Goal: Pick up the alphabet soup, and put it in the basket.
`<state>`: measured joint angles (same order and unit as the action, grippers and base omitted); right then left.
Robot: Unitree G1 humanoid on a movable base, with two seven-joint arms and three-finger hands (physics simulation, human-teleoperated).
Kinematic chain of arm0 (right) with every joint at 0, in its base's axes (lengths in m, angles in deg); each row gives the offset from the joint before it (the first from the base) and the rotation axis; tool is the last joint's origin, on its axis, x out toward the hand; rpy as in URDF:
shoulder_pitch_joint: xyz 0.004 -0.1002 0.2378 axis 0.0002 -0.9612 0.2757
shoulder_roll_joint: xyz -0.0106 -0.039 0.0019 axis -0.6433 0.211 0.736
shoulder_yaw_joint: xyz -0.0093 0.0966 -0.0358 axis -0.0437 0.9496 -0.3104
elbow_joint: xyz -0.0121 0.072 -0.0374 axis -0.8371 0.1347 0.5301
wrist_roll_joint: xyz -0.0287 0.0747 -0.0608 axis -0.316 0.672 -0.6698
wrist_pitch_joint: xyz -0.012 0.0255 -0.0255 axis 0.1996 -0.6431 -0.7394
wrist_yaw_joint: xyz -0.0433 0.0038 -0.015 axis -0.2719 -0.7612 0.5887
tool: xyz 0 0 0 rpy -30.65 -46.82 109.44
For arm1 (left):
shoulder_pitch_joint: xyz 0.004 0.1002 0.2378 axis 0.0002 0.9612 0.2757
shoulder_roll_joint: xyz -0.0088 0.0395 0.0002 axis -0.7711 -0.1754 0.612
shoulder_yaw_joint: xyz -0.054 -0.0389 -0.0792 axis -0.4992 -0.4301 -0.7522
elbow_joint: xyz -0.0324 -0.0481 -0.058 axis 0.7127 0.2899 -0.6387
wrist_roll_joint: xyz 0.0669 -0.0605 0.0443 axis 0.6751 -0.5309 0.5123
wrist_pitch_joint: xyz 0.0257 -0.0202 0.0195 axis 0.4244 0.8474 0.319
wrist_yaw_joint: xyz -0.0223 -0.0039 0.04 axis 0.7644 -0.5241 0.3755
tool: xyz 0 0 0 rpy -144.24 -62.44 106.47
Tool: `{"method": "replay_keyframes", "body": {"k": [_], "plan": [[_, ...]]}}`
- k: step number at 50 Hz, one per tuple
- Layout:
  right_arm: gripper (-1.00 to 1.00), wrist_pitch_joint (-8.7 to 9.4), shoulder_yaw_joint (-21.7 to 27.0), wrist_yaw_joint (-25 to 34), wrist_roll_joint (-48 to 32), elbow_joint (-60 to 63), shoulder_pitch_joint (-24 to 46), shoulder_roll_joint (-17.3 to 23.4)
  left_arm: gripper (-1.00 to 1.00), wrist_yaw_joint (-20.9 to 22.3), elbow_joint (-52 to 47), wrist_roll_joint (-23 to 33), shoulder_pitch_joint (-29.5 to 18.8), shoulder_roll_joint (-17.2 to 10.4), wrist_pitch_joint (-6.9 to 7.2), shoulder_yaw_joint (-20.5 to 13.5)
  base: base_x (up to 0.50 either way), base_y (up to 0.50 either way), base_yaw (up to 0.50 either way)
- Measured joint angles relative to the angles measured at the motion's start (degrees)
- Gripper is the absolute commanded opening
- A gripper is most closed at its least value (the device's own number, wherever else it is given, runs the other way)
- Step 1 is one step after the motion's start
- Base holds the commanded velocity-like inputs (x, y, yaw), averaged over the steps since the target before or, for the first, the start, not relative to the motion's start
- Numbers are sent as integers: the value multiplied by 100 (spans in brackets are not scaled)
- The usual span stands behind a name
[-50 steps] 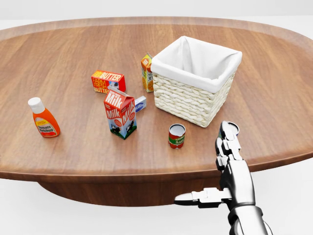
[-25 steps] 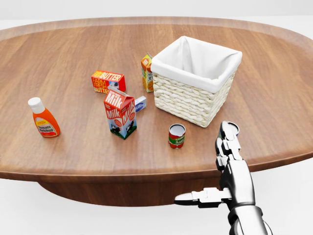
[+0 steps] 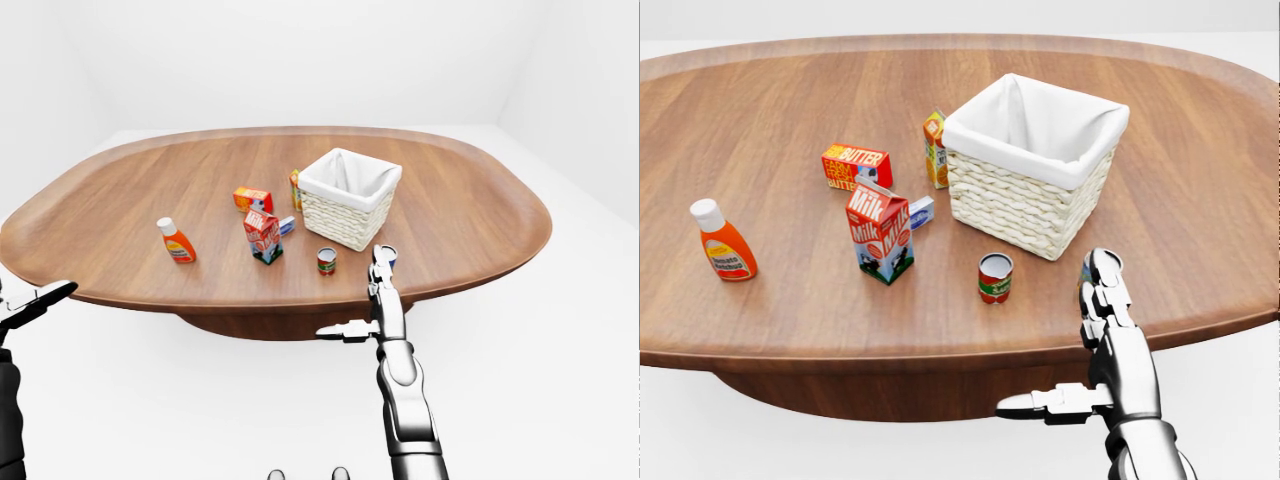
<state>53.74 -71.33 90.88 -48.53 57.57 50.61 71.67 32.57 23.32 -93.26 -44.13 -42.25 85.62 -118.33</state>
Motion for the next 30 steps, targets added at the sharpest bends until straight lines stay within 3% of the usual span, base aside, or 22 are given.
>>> {"method": "replay_keyframes", "body": {"k": [30], "plan": [[100, -26, 9, -12, -4, -53, 12, 9, 100, 41, -61, 77, 42, 38, 0, 21, 0, -16, 0]]}}
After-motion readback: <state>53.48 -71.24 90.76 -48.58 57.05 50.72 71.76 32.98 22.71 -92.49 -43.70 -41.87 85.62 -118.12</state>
